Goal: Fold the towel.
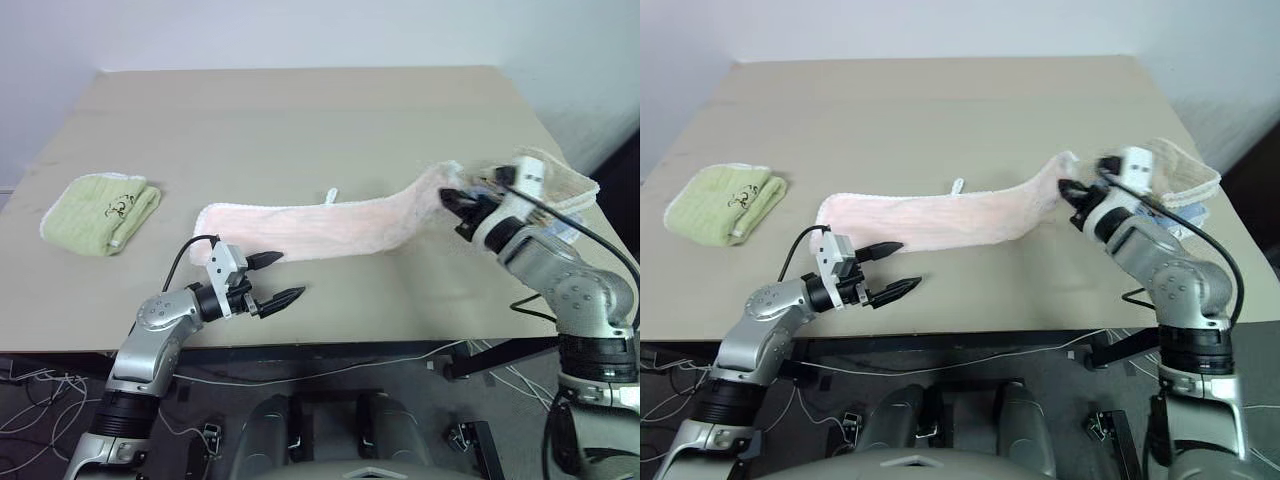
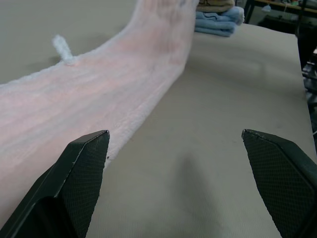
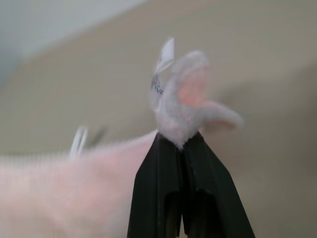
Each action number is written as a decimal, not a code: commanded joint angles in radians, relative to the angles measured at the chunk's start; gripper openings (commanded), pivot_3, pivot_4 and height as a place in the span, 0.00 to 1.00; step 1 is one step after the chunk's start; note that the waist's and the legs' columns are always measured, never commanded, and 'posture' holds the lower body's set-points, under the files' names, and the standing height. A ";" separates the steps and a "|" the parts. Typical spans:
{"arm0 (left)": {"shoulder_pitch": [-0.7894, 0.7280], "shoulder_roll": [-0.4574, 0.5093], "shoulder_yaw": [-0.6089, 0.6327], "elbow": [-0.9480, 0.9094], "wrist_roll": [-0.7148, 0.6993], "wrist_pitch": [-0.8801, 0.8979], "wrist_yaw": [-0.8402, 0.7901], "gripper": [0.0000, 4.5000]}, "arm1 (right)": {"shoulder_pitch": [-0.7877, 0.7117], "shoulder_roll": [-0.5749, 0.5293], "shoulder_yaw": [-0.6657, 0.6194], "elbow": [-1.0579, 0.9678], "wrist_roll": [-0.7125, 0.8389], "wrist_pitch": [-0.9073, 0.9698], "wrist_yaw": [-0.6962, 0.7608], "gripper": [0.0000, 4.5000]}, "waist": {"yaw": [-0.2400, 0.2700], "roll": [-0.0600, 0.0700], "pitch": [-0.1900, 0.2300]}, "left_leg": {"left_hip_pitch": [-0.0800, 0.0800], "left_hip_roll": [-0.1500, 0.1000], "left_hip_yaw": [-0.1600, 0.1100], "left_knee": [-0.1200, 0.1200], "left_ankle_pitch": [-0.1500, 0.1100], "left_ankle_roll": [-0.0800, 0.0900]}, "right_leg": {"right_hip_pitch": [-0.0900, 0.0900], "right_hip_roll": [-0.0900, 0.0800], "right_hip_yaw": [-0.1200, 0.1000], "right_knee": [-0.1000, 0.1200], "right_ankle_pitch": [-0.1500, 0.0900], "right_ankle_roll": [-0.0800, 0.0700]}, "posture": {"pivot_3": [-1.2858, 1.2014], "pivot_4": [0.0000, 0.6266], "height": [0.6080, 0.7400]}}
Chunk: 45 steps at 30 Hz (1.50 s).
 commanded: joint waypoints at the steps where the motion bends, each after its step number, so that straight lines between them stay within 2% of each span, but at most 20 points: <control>1: -0.007 -0.007 -0.005 -0.032 0.003 -0.016 0.004 1.00 | -0.064 -0.017 0.242 -0.046 -0.245 -0.089 0.181 0.00 | -0.001 0.000 0.000 | 0.000 0.000 0.000 0.000 0.000 0.000 | 0.000 0.000 0.000 0.000 0.000 0.000 | 0.52 0.24 1.00; 7: -0.001 -0.019 -0.009 -0.050 0.007 -0.012 0.021 1.00 | -0.128 0.122 0.453 0.082 -0.499 -0.197 0.281 0.00 | 0.004 -0.001 0.000 | -0.004 -0.001 0.000 0.002 0.000 0.000 | -0.002 -0.001 -0.001 0.000 0.000 0.000 | 0.52 0.24 1.00; 12: 0.036 -0.014 0.003 -0.087 0.002 -0.003 0.040 1.00 | -0.133 0.219 0.462 0.160 -0.592 -0.233 0.313 0.00 | 0.002 -0.001 0.000 | -0.005 -0.001 0.000 0.002 0.003 -0.005 | -0.003 -0.001 -0.001 0.000 0.000 0.000 | 0.52 0.24 1.00; 19: 0.066 -0.013 0.006 -0.116 -0.003 0.005 0.059 1.00 | -0.118 0.273 0.421 0.187 -0.648 -0.249 0.354 0.00 | 0.000 -0.001 0.000 | -0.005 0.000 0.000 0.002 0.003 -0.005 | -0.003 -0.001 -0.001 0.001 0.000 0.000 | 0.52 0.24 1.00; 22: 0.074 -0.015 0.005 -0.123 -0.005 0.009 0.066 1.00 | -0.101 0.282 0.371 0.140 -0.611 -0.238 0.392 0.14 | 0.001 -0.001 0.000 | -0.005 -0.001 0.000 0.002 0.003 -0.005 | -0.003 -0.001 -0.001 0.001 0.000 0.000 | 0.52 0.24 1.00; 28: 0.105 -0.016 0.031 -0.145 -0.038 0.027 0.078 1.00 | -0.043 0.259 0.268 -0.037 -0.527 -0.217 0.473 0.57 | 0.002 -0.001 0.000 | -0.005 -0.001 0.000 0.002 0.002 -0.004 | -0.003 -0.001 -0.001 0.000 0.000 0.000 | 0.52 0.24 1.00; 34: 0.142 -0.015 0.075 -0.164 -0.084 0.048 0.096 1.00 | -0.019 0.210 0.135 -0.123 -0.431 -0.189 0.532 0.57 | 0.003 -0.001 0.000 | -0.005 -0.001 -0.001 0.002 0.000 -0.001 | -0.004 -0.002 -0.001 0.000 0.000 0.000 | 0.52 0.24 1.00; 37: 0.151 -0.015 0.086 -0.167 -0.097 0.055 0.102 1.00 | -0.062 0.228 0.086 -0.044 -0.434 -0.178 0.495 0.43 | 0.002 -0.001 0.000 | -0.005 -0.001 -0.001 0.002 -0.001 -0.002 | -0.004 -0.002 -0.001 0.000 0.000 0.000 | 0.52 0.24 1.00; 42: 0.160 -0.037 0.102 -0.188 -0.132 0.083 0.135 1.00 | -0.160 0.290 0.109 0.227 -0.535 -0.308 0.463 0.04 | -0.001 -0.001 0.000 | -0.005 0.000 -0.001 0.001 0.000 -0.001 | -0.004 -0.002 -0.001 0.000 -0.001 -0.003 | 0.52 0.24 1.00; 43: 0.161 -0.043 0.107 -0.192 -0.137 0.090 0.146 1.00 | -0.179 0.309 0.119 0.295 -0.559 -0.347 0.461 0.01 | -0.002 -0.001 0.000 | -0.005 0.000 -0.001 0.001 0.001 -0.002 | -0.004 -0.002 -0.001 0.000 -0.001 -0.002 | 0.52 0.24 1.00; 45: 0.166 -0.053 0.112 -0.202 -0.143 0.098 0.166 1.00 | -0.208 0.339 0.140 0.409 -0.604 -0.419 0.463 0.01 | -0.002 -0.001 0.000 | -0.005 -0.001 -0.001 0.001 0.003 -0.005 | -0.004 -0.001 -0.001 0.000 0.000 0.000 | 0.52 0.24 1.00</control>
